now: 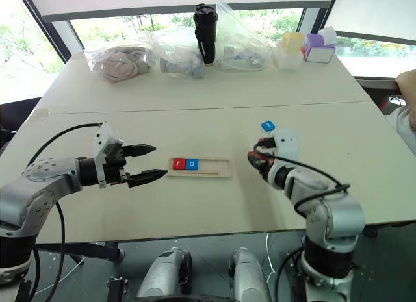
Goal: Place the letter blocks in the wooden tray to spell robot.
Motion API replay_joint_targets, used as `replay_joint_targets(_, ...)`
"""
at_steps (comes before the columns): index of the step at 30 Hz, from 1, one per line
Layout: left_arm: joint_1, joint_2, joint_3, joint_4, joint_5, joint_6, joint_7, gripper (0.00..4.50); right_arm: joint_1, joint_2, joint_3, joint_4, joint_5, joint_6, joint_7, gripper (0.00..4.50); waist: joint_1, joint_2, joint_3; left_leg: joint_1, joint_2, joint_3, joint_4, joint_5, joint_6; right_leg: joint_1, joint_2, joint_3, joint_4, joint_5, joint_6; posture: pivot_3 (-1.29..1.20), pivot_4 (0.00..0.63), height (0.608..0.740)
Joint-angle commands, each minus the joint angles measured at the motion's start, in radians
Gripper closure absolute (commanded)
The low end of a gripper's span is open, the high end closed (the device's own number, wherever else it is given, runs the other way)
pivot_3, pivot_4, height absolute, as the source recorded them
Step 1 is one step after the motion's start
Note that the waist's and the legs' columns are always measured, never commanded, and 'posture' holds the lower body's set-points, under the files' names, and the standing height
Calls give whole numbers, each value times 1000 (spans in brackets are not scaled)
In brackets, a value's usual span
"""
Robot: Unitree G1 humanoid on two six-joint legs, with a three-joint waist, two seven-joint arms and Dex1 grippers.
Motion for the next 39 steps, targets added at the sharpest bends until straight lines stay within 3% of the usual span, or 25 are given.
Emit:
replay_joint_targets(1,-26,16,-5,11,8,-27,-22,0,-1,64,28,-82,-56,60,-88,3303,-1,0,0,0,0,0,0,0,0,0,0,0,0,0,0,0,150,740)
replay_joint_targets(9,-60,21,-28,44,16,-34,-40,0,16,127,108,-87,-145,58,-185,3303,-3,0,0,-1,0,0,0,0,0,0,-1,0,-2,0,0,0,150,740)
replay_joint_targets(15,-67,30,-21,62,28,-42,-42,0,11,118,94,-93,-139,81,-145,271,-9,0,0,-1,0,0,-1,0,0,-1,-1,0,-2,0,0,0,150,740)
replay_joint_targets(16,-61,34,-20,64,32,-46,-45,0,2,97,82,-101,-124,83,-118,43,-11,0,0,-1,0,0,-1,0,0,-1,-1,0,-2,0,0,0,150,740)
replay_joint_targets(20,-53,39,-19,68,35,-53,-48,0,-35,-107,62,-123,-8,54,85,43,-19,1,1,-1,-1,-2,-1,0,0,0,-3,0,-2,0,0,0,150,740)
replay_joint_targets(23,-49,38,-26,76,41,-64,-55,0,36,-450,42,-61,67,-281,428,43,-18,1,1,-2,-2,-2,-1,0,0,0,-4,0,-4,-1,2,0,150,740)
replay_joint_targets(26,-51,38,-34,81,48,-70,-60,0,198,-690,80,87,47,-651,720,43,-17,1,1,-1,-4,-2,-4,0,0,3,-5,-1,-9,-4,5,0,150,740)
replay_joint_targets(29,-46,43,-33,78,52,-74,-67,0,272,-748,105,253,41,-889,851,43,-22,-1,1,-1,-3,-2,-6,0,0,5,-3,-1,-14,-3,6,0,150,740)
replay_joint_targets(32,-33,63,-20,62,46,-70,-81,0,246,-744,154,404,8,-1039,889,43,-27,-1,1,0,-3,-1,-5,0,0,4,-2,0,-12,-3,6,0,150,740)
replay_joint_targets(39,35,160,15,23,41,-87,-148,0,146,-696,225,596,-5,-1139,900,43,-17,-1,2,0,-1,0,-3,0,0,3,-1,0,-9,-3,4,0,150,740)
